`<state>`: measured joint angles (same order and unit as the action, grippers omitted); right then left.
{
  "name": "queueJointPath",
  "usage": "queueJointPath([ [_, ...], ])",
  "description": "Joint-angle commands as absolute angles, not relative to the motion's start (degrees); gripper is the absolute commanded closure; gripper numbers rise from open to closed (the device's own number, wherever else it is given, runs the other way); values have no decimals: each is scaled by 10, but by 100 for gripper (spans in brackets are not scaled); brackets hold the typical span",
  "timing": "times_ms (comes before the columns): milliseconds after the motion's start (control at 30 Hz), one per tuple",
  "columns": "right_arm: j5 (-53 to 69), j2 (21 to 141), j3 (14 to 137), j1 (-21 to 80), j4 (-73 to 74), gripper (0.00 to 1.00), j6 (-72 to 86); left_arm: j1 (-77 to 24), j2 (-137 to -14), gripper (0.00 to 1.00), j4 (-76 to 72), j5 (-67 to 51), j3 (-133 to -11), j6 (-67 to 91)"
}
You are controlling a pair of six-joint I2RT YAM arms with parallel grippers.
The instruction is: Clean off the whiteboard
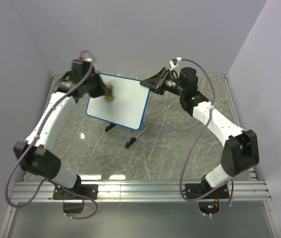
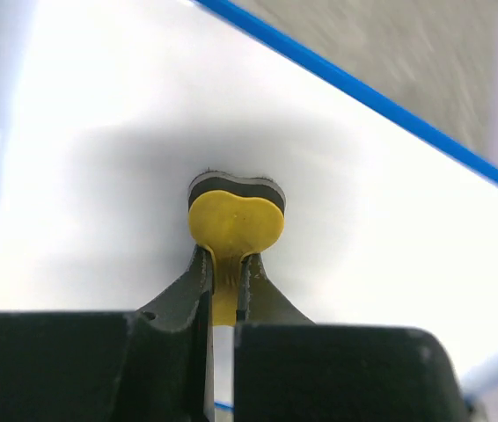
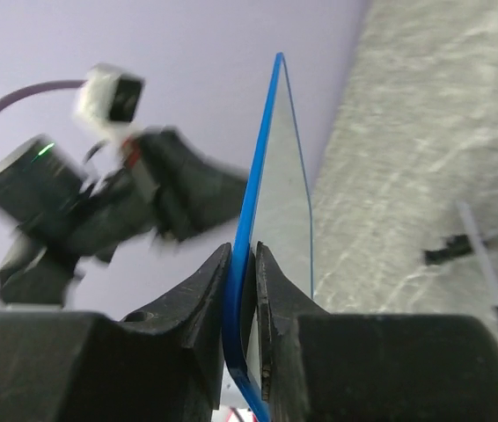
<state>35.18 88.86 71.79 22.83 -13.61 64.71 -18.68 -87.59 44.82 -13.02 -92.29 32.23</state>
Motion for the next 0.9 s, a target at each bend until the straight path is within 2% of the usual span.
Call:
queueJointPath([
  [0, 371, 837, 762, 238, -204, 100, 663, -145, -814, 100, 469, -2, -888, 334],
  [133, 340, 832, 784, 243, -152, 100, 616, -132, -749, 100, 427, 32, -786, 325],
  [300, 314, 833, 797, 243, -113, 100, 584, -124, -705, 100, 427, 75, -749, 328],
  [633, 128, 826, 855, 300, 58, 100, 425, -84, -649, 100, 500, 210, -669, 388],
  [733, 84, 827, 840, 319, 74, 100, 397, -84, -639, 100, 520, 217, -660, 398],
  [867, 93, 831, 811, 324, 52, 100, 388, -84, -624, 100, 514, 163, -635, 400],
])
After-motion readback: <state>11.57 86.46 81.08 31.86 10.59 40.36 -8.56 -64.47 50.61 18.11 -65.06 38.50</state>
